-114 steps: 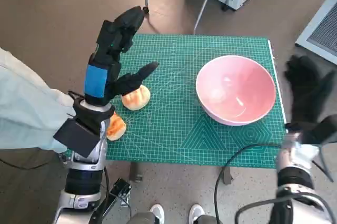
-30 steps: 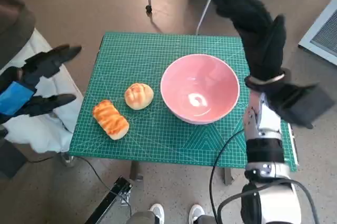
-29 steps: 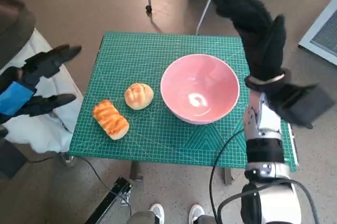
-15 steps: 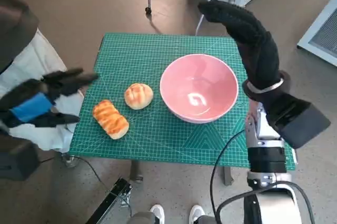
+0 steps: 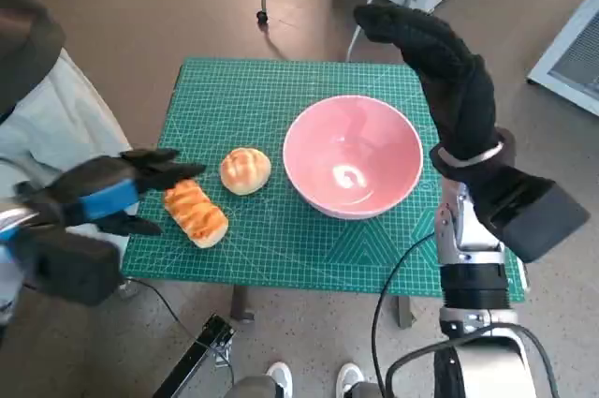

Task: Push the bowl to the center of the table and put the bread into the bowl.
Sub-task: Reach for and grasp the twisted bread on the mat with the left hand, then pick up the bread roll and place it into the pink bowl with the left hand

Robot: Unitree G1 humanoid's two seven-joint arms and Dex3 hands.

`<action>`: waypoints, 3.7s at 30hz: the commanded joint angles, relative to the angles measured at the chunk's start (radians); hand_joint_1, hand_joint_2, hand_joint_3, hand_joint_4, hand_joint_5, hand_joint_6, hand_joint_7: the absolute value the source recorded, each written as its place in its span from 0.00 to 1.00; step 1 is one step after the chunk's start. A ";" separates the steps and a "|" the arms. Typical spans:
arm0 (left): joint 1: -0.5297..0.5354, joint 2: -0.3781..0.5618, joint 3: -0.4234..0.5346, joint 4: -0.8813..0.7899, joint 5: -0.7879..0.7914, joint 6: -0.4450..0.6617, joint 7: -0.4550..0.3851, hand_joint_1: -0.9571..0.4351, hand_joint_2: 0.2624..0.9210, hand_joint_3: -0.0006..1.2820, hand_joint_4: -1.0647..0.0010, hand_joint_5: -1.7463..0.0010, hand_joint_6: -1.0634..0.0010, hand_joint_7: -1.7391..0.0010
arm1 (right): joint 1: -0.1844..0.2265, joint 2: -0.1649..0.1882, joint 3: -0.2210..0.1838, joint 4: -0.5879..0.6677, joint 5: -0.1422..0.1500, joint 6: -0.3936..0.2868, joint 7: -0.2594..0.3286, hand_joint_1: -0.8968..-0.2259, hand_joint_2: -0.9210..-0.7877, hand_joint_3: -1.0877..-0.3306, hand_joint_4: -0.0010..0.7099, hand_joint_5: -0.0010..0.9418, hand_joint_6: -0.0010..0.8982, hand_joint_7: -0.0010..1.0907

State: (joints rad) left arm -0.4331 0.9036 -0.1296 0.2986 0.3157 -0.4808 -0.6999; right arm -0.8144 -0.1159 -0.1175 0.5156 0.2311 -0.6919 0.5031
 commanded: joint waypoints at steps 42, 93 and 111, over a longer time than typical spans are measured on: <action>-0.198 -0.085 -0.198 0.383 0.161 -0.141 0.106 0.69 1.00 0.15 0.60 0.15 0.40 0.36 | 0.069 -0.033 0.003 -0.061 0.032 0.075 -0.007 0.34 0.00 0.40 0.34 0.06 0.00 0.72; -0.664 -0.554 -0.238 0.405 0.081 0.053 0.117 0.69 1.00 0.17 0.61 0.16 0.48 0.30 | 0.099 -0.036 -0.001 -0.086 0.083 0.094 0.012 0.29 0.00 0.47 0.33 0.07 0.00 0.73; -0.612 -0.519 -0.264 0.343 0.124 0.119 0.080 0.63 0.93 0.04 0.73 0.97 0.76 0.69 | 0.102 -0.036 -0.027 -0.063 0.100 0.059 0.015 0.29 0.00 0.49 0.32 0.07 0.00 0.67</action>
State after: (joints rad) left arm -1.0688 0.3609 -0.4116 0.6614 0.4503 -0.3362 -0.6347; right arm -0.7294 -0.1528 -0.1361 0.4329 0.3190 -0.6305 0.5077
